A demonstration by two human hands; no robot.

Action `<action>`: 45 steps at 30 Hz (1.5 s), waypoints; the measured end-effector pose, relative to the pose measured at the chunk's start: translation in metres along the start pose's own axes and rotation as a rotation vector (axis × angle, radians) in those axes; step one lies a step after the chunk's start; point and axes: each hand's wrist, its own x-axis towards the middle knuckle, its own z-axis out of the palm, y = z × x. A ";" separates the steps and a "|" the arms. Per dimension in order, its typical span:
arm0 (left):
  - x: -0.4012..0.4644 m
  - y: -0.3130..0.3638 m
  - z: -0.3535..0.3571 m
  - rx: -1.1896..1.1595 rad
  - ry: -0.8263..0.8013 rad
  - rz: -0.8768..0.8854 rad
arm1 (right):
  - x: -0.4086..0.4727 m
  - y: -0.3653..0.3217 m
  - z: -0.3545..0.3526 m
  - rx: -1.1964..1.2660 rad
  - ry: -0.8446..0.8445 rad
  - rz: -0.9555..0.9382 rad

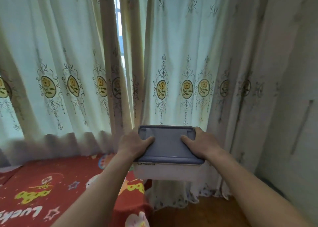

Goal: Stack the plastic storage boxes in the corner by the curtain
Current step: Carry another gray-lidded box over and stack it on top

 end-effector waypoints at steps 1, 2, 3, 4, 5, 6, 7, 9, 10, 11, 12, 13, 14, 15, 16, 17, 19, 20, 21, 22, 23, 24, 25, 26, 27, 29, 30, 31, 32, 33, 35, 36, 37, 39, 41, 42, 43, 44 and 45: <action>0.005 0.005 0.006 -0.010 -0.021 0.022 | -0.001 0.006 -0.003 -0.010 0.017 0.028; 0.010 0.011 0.013 -0.025 -0.038 0.045 | -0.003 0.013 -0.006 -0.019 0.031 0.054; 0.013 0.016 0.019 -0.039 -0.048 0.067 | -0.005 0.019 -0.009 -0.024 0.043 0.076; 0.017 0.023 0.025 -0.047 -0.059 0.096 | -0.007 0.027 -0.013 -0.023 0.057 0.105; 0.021 0.030 0.032 -0.046 -0.073 0.126 | -0.010 0.034 -0.016 -0.020 0.073 0.138; 0.022 0.038 0.039 -0.042 -0.091 0.153 | -0.013 0.042 -0.021 -0.022 0.088 0.168; 0.024 0.045 0.045 -0.044 -0.109 0.173 | -0.017 0.049 -0.025 -0.029 0.100 0.195; 0.025 0.061 0.059 -0.068 -0.139 0.208 | -0.026 0.063 -0.036 -0.041 0.112 0.245; 0.025 0.070 0.066 -0.077 -0.155 0.221 | -0.031 0.070 -0.041 -0.039 0.120 0.265; 0.025 0.080 0.074 -0.078 -0.172 0.240 | -0.037 0.078 -0.046 -0.037 0.136 0.285; 0.025 0.090 0.081 -0.075 -0.186 0.260 | -0.042 0.086 -0.052 -0.042 0.151 0.305; 0.024 0.099 0.088 -0.075 -0.201 0.280 | -0.046 0.095 -0.056 -0.047 0.167 0.327; 0.021 0.111 0.097 -0.085 -0.223 0.303 | -0.053 0.105 -0.063 -0.051 0.182 0.358; 0.018 0.120 0.104 -0.093 -0.238 0.316 | -0.058 0.113 -0.068 -0.058 0.192 0.383; 0.015 0.129 0.110 -0.099 -0.250 0.331 | -0.063 0.121 -0.074 -0.079 0.194 0.409; 0.012 0.137 0.117 -0.107 -0.264 0.344 | -0.068 0.127 -0.079 -0.108 0.192 0.432; 0.006 0.157 0.132 -0.136 -0.300 0.372 | -0.079 0.144 -0.091 -0.133 0.199 0.471; 0.003 0.165 0.138 -0.147 -0.310 0.387 | -0.084 0.151 -0.095 -0.134 0.209 0.483; -0.001 0.176 0.145 -0.155 -0.318 0.407 | -0.088 0.160 -0.100 -0.138 0.222 0.496; -0.005 0.189 0.154 -0.164 -0.330 0.425 | -0.094 0.173 -0.107 -0.144 0.233 0.511; -0.009 0.199 0.160 -0.171 -0.338 0.434 | -0.097 0.182 -0.111 -0.151 0.236 0.524; -0.012 0.209 0.166 -0.174 -0.347 0.445 | -0.100 0.191 -0.116 -0.157 0.239 0.540; -0.017 0.222 0.174 -0.176 -0.352 0.458 | -0.105 0.204 -0.121 -0.161 0.237 0.557; -0.019 0.228 0.179 -0.177 -0.354 0.464 | -0.106 0.211 -0.124 -0.163 0.237 0.567; -0.024 0.243 0.188 -0.180 -0.359 0.480 | -0.110 0.226 -0.130 -0.162 0.236 0.583; -0.030 0.263 0.200 -0.185 -0.375 0.499 | -0.113 0.248 -0.138 -0.162 0.238 0.593; -0.034 0.278 0.209 -0.184 -0.378 0.509 | -0.115 0.264 -0.145 -0.161 0.245 0.601; -0.037 0.293 0.218 -0.183 -0.377 0.517 | -0.116 0.278 -0.153 -0.166 0.250 0.605; -0.039 0.301 0.222 -0.187 -0.377 0.521 | -0.115 0.287 -0.158 -0.170 0.249 0.603; -0.040 0.312 0.227 -0.192 -0.380 0.527 | -0.114 0.298 -0.163 -0.169 0.253 0.608; -0.042 0.340 0.242 -0.190 -0.384 0.541 | -0.113 0.325 -0.177 -0.166 0.263 0.615; -0.042 0.350 0.247 -0.189 -0.388 0.547 | -0.112 0.336 -0.183 -0.168 0.270 0.615; -0.043 0.361 0.252 -0.193 -0.390 0.552 | -0.111 0.346 -0.188 -0.169 0.280 0.618; -0.045 0.381 0.265 -0.194 -0.398 0.561 | -0.111 0.368 -0.199 -0.178 0.282 0.626; -0.049 0.395 0.275 -0.198 -0.421 0.556 | -0.112 0.385 -0.205 -0.162 0.274 0.632; -0.051 0.401 0.281 -0.198 -0.428 0.551 | -0.112 0.394 -0.207 -0.157 0.273 0.631; -0.052 0.407 0.287 -0.190 -0.430 0.553 | -0.112 0.401 -0.208 -0.160 0.271 0.632; -0.053 0.413 0.293 -0.184 -0.436 0.557 | -0.112 0.409 -0.209 -0.165 0.267 0.633; -0.054 0.416 0.295 -0.182 -0.444 0.557 | -0.112 0.413 -0.210 -0.171 0.266 0.635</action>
